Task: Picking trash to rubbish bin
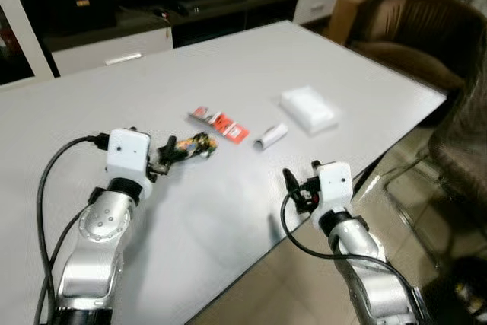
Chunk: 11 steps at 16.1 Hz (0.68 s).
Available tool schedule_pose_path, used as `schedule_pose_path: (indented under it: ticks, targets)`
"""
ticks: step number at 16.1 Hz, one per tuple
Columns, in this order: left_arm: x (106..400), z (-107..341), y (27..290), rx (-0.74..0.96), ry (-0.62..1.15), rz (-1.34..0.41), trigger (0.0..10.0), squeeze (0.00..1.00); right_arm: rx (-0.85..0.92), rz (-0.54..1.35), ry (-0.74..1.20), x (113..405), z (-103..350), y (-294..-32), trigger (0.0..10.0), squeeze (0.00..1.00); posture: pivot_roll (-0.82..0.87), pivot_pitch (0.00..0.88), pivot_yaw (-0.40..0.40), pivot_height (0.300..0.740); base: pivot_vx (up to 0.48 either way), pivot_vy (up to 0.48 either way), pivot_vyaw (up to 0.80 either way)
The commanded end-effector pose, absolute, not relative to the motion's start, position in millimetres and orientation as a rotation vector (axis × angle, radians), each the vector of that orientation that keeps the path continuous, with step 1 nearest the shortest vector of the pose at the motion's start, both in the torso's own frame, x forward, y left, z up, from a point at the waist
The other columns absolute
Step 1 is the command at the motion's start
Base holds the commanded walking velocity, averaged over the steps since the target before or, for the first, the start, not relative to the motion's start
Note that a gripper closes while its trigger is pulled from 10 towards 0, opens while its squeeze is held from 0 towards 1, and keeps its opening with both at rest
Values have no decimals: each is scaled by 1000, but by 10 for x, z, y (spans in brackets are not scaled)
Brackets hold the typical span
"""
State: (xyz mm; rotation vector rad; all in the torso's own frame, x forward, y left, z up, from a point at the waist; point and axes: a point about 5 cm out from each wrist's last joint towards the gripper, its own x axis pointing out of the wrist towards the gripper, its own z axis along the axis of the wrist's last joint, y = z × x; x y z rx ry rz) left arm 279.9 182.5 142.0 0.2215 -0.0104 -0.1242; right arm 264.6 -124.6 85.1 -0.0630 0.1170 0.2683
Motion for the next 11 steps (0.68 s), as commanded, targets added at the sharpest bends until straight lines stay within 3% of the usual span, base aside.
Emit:
schedule_pose_path:
  ticks: [1, 3, 5, 6, 11]
  targets:
    - [2800, 1430, 1835, 230, -12, -130, 10000, 0, -70, 268, 113, 2662, 871, -1253, 10000, 0, -18, 0, -43, 740, 0, 345, 0]
    - [2799, 1431, 1839, 261, -14, -130, 10000, 0, -70, 267, 113, 2663, 871, -1258, 10000, 0, -19, 0, -44, 740, 0, 169, 0]
    - [2811, 1421, 1807, 340, -10, -150, 10000, 0, -71, 266, 114, 2665, 868, -1266, 10000, 0, -18, 0, -44, 740, 0, -480, 0]
    - [2829, 1418, 1804, 313, -4, -142, 10000, 0, -69, 261, 114, 2671, 870, -1268, 10000, 0, -19, 0, -41, 740, 0, -480, 0]
    - [2838, 1366, 1763, 256, 29, -168, 10000, 0, -71, 252, 109, 2682, 882, -1286, 10000, 0, -22, 0, -44, 740, 0, 0, 0]
